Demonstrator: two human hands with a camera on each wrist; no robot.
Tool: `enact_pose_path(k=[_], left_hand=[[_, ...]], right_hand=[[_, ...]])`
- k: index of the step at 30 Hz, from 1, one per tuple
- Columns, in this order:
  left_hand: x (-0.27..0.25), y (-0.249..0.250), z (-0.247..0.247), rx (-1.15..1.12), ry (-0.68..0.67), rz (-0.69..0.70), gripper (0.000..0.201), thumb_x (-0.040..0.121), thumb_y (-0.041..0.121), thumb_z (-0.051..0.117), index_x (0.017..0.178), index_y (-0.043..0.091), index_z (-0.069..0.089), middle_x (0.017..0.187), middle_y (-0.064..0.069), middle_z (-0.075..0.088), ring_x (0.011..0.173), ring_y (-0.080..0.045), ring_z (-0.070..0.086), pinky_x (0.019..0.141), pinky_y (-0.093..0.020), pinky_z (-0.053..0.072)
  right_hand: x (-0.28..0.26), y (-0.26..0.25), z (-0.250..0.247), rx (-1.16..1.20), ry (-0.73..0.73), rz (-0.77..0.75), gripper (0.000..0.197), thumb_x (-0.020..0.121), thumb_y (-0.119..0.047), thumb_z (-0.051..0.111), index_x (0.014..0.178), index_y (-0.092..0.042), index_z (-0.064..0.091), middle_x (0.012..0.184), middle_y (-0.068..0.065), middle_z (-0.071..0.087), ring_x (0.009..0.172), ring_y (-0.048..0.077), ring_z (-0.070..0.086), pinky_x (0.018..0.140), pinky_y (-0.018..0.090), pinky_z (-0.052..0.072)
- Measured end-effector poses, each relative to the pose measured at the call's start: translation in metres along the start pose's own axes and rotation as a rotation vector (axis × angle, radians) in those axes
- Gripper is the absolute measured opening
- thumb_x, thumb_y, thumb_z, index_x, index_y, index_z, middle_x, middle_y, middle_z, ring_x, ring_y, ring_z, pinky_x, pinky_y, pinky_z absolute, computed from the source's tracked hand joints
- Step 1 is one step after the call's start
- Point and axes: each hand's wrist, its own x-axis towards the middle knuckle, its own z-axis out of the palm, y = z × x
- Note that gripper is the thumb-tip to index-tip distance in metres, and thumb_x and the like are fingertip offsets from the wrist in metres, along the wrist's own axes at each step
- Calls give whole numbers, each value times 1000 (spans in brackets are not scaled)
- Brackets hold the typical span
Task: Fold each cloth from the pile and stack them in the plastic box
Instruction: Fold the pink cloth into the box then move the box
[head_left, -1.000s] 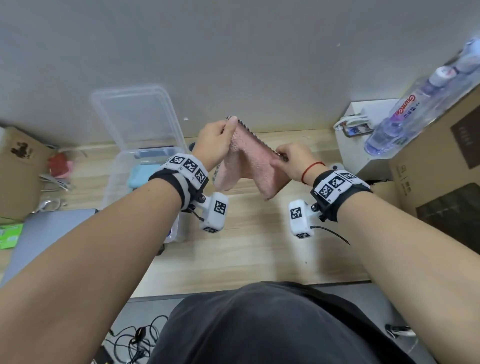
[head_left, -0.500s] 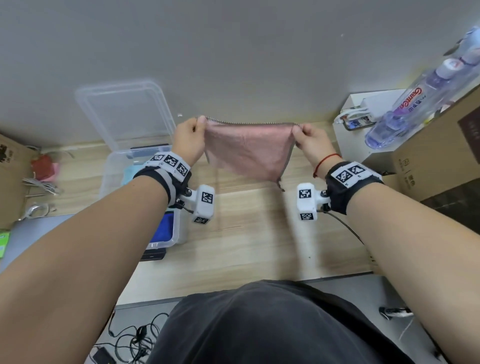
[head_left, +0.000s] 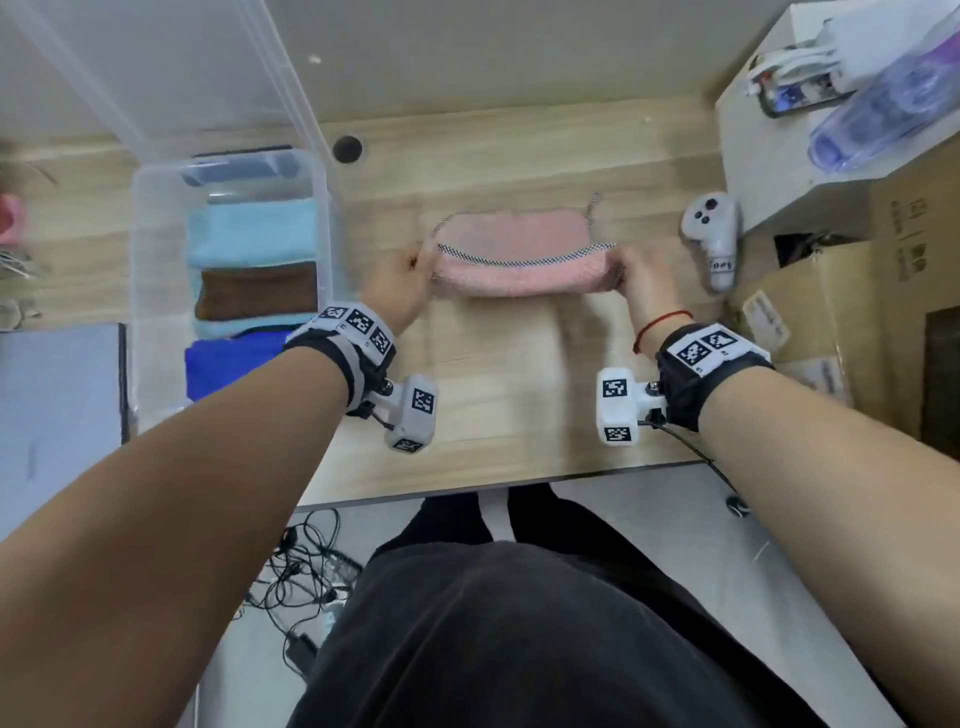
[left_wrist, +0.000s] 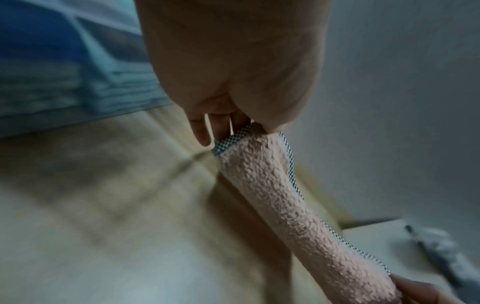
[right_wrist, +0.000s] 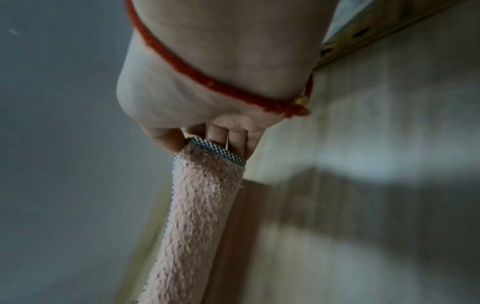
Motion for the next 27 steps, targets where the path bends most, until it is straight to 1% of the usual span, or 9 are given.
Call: enact_pose_path(k=[3, 7, 10, 14, 18, 19, 22, 24, 27], left_hand=[[-16, -33, 24, 194, -133, -28, 44, 104, 35, 31, 67, 14, 42, 63, 1, 46, 60, -16, 44, 59, -28, 29], [-18, -48, 36, 236, -140, -85, 38, 104, 36, 32, 81, 10, 50, 68, 0, 49, 68, -19, 45, 57, -29, 29], [-9, -46, 37, 217, -110, -76, 32, 103, 34, 37, 89, 12, 54, 76, -4, 53, 73, -20, 46, 56, -29, 30], [13, -35, 36, 221, -77, -68, 26, 101, 30, 42, 101, 10, 58, 91, -7, 58, 83, -23, 52, 71, -27, 34], [37, -33, 38, 175, -48, -120, 33, 98, 25, 47, 119, 3, 59, 115, -15, 65, 104, -30, 60, 88, -33, 45], [42, -35, 40, 183, -46, -132, 32, 97, 24, 48, 118, 2, 60, 115, -16, 65, 105, -32, 60, 89, -34, 46], [52, -39, 45, 195, -37, -178, 23, 95, 22, 51, 103, 4, 63, 103, -17, 67, 94, -34, 61, 77, -31, 44], [54, -42, 47, 188, -30, -207, 21, 94, 23, 52, 103, 7, 63, 103, -14, 68, 89, -29, 61, 76, -29, 44], [57, -44, 47, 153, -22, -262, 23, 89, 20, 58, 111, 12, 59, 104, -7, 66, 94, -24, 63, 77, -27, 47]], right_hand=[[-9, 51, 0, -125, -74, 20, 18, 76, -20, 53, 61, -14, 61, 67, 10, 60, 66, 19, 54, 65, 32, 44], [-11, 70, 1, -209, -127, -33, 30, 92, -11, 52, 62, -14, 51, 61, -1, 47, 58, 8, 41, 54, 18, 33], [-3, 67, 3, -235, -132, -76, 26, 94, -20, 52, 68, -16, 52, 68, 1, 50, 68, 13, 44, 60, 20, 36], [15, 52, 4, -347, -92, -105, 31, 90, -37, 49, 62, -23, 47, 62, -5, 49, 69, 17, 47, 67, 33, 39], [34, 41, 8, -445, -42, -112, 26, 88, -40, 50, 68, -24, 55, 68, -2, 59, 74, 24, 58, 77, 40, 49], [38, 39, 9, -473, -37, -102, 23, 88, -38, 51, 74, -23, 60, 74, 0, 64, 79, 25, 61, 79, 39, 51], [47, 37, 13, -554, -34, -69, 21, 89, -34, 54, 89, -17, 66, 87, 4, 70, 88, 26, 64, 82, 34, 52], [51, 37, 14, -587, -17, -65, 19, 90, -34, 55, 94, -18, 66, 92, 3, 70, 91, 24, 64, 82, 30, 49], [54, 38, 16, -609, 17, -49, 21, 87, -37, 60, 99, -21, 63, 99, 0, 69, 95, 21, 63, 86, 30, 50]])
